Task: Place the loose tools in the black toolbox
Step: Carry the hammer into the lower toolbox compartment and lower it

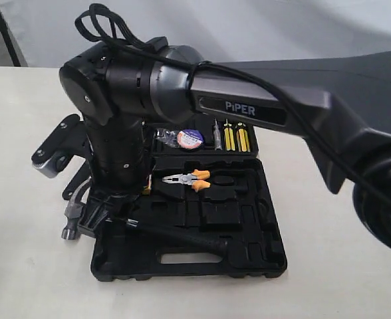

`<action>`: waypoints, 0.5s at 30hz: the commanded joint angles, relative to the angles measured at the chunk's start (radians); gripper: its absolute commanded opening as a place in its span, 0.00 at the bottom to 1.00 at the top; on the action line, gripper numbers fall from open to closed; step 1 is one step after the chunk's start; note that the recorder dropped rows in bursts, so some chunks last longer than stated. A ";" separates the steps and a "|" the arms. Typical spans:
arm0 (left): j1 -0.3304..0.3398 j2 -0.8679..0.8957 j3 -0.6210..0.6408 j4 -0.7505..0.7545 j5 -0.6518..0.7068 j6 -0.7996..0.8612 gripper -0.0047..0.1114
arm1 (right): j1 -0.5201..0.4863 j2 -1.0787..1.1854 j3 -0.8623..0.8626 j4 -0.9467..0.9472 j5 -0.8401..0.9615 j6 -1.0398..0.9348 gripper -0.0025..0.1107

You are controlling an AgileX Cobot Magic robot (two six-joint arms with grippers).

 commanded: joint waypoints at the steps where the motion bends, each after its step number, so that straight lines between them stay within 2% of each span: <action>1: 0.003 -0.008 0.009 -0.014 -0.017 -0.010 0.05 | -0.004 0.014 -0.005 0.046 -0.057 0.007 0.49; 3: 0.003 -0.008 0.009 -0.014 -0.017 -0.010 0.05 | -0.004 0.034 -0.005 0.046 -0.057 0.007 0.48; 5: 0.003 -0.008 0.009 -0.014 -0.017 -0.010 0.05 | 0.003 0.062 -0.005 0.046 -0.059 0.007 0.41; 8: 0.003 -0.008 0.009 -0.014 -0.017 -0.010 0.05 | 0.012 0.082 -0.005 0.046 -0.059 0.004 0.17; 9: 0.003 -0.008 0.009 -0.014 -0.017 -0.010 0.05 | 0.012 0.079 -0.007 0.046 -0.062 0.004 0.03; 15: 0.003 -0.008 0.009 -0.014 -0.017 -0.010 0.05 | -0.001 -0.024 -0.016 0.046 -0.021 -0.030 0.02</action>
